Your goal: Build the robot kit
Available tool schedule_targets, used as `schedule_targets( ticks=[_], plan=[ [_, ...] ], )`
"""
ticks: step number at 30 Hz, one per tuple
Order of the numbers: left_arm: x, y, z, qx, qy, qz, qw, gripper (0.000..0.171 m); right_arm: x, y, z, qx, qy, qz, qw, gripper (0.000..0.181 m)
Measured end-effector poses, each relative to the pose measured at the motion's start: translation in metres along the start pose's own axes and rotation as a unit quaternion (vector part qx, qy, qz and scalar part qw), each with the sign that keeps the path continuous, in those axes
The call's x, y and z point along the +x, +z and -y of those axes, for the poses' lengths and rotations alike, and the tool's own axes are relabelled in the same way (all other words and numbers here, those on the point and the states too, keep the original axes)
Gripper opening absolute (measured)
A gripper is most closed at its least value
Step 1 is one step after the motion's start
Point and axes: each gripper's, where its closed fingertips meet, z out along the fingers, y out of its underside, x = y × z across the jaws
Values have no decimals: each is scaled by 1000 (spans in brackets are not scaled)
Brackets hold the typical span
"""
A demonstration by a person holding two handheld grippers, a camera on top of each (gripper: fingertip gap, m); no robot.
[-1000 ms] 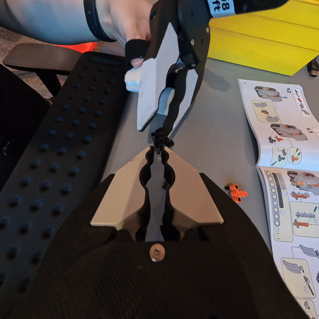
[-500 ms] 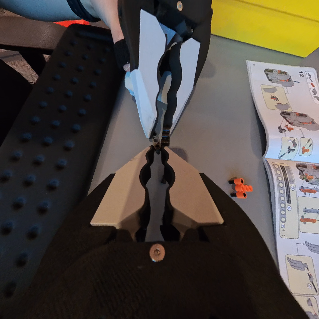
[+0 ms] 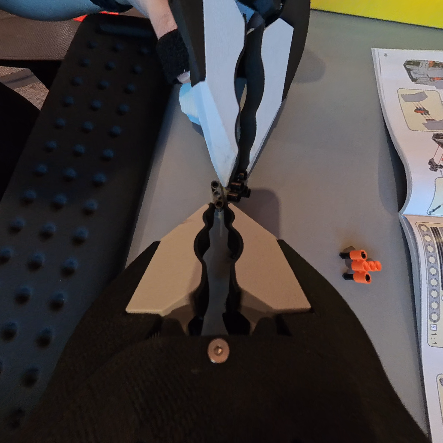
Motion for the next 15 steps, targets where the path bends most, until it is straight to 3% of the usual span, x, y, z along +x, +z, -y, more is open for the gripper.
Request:
schedule_targets(
  ticks=[5,12,15],
  plan=[
    [-1,-2,2,12,-4,-3,1000,3,2,-3,-1,3,20,2,1000,21],
    [-1,-5,6,19,59,48,997,3,20,-28,22,91,122,-5,988,17],
    [-1,-5,5,13,77,67,995,3,19,-23,23,93,165,15,982,15]
  ],
)
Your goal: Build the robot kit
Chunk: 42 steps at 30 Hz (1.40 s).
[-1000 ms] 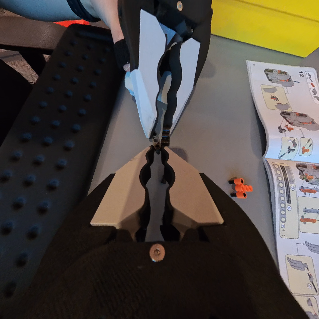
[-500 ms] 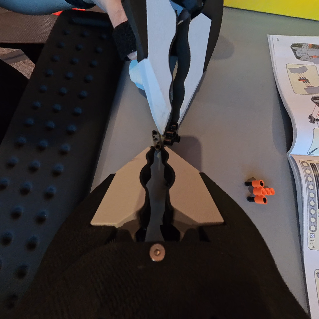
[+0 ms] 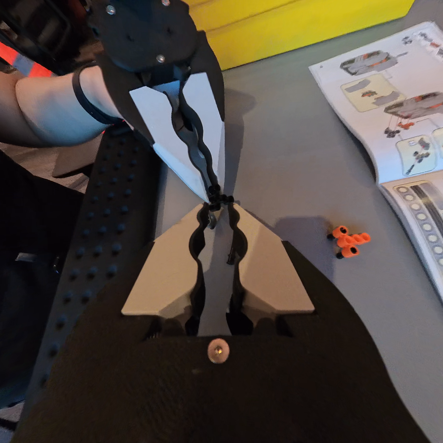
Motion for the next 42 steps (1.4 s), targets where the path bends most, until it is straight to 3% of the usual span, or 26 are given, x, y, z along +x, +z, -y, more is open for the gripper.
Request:
schedule_targets(
  ticks=[7,11,14,20,23,27,32,38,42],
  plan=[
    [-4,0,-2,-11,30,35,999,3,-1,11,-2,-6,39,5,999,7],
    [-2,0,-1,-9,30,36,999,3,-2,9,-1,-9,8,-6,1000,6],
    [-5,-3,-2,-16,14,38,999,16,2,5,2,-4,-37,-37,999,6],
    [-1,-20,12,16,-5,29,999,17,-1,-7,23,28,-220,-131,966,6],
    [8,-32,28,58,-61,-26,996,24,-6,-13,36,43,-307,-180,933,6],
    [24,-47,51,124,-139,-142,972,27,-22,-16,47,63,-395,-205,893,6],
    [26,-61,64,187,-176,-205,944,23,-43,-25,61,116,-412,-196,882,5],
    [64,-78,80,247,-160,-349,890,12,-72,-43,80,208,-388,-161,883,5],
    [65,-78,85,276,-152,-344,884,6,-75,-48,83,227,-376,-150,886,6]
  ],
)
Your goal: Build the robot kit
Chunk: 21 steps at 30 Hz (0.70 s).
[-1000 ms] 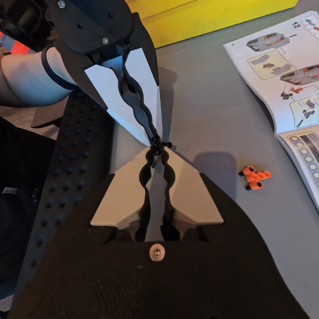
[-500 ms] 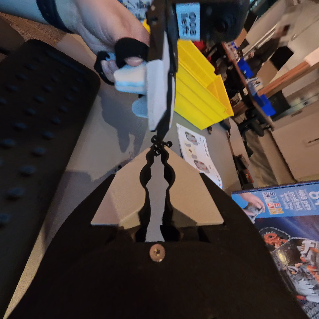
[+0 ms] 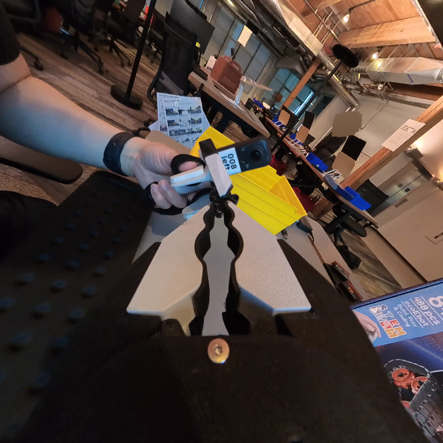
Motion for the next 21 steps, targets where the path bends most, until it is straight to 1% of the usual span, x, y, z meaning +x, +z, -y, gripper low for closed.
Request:
schedule_targets(
  ticks=[5,8,10,12,13,14,15,16,19,21],
  plan=[
    [-18,-9,2,9,43,90,995,6,6,4,-20,-47,-12,-24,999,8],
    [-20,-16,3,13,40,110,993,6,8,3,-27,-61,13,-14,998,10],
    [-20,-21,5,17,41,121,992,6,10,-3,-37,-86,49,1,995,14],
    [-24,-28,6,13,54,153,987,6,13,-15,-63,-152,128,11,980,15],
    [-28,-32,5,8,65,174,983,6,14,-23,-80,-192,177,9,965,15],
    [-29,-35,5,3,76,192,978,6,8,-34,-99,-243,225,19,943,19],
    [-29,-38,4,0,88,205,975,6,6,-42,-114,-279,260,8,924,24],
    [-28,-39,4,-1,99,214,972,6,2,-47,-122,-288,275,2,917,25],
    [-26,-43,0,-13,129,241,962,6,-19,-48,-128,-272,284,17,919,26],
    [-25,-45,-3,-28,155,260,953,6,-30,-49,-140,-298,282,27,911,30]
  ],
)
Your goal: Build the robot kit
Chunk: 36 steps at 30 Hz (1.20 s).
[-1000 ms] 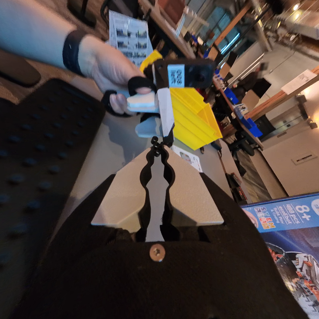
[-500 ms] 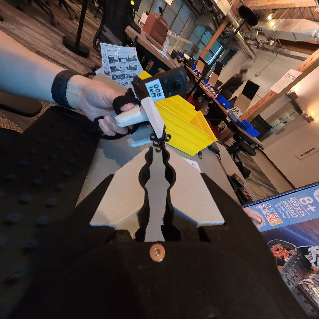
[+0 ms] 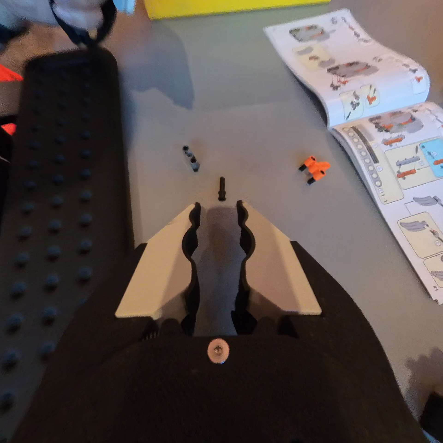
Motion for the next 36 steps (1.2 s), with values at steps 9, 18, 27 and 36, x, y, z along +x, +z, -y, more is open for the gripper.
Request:
schedule_targets(
  ticks=[9,18,27,36],
  plan=[
    [2,2,-7,-42,71,34,996,6,2,20,-7,-22,0,5,1000,26],
    [-3,9,-10,-46,65,26,997,6,1,26,-2,-9,10,23,1000,7],
    [20,19,5,-12,-50,-89,995,6,-28,-19,70,124,-57,-11,991,5],
    [22,27,-4,-40,-55,-70,995,6,-47,-35,106,142,-56,-49,987,5]
  ],
)
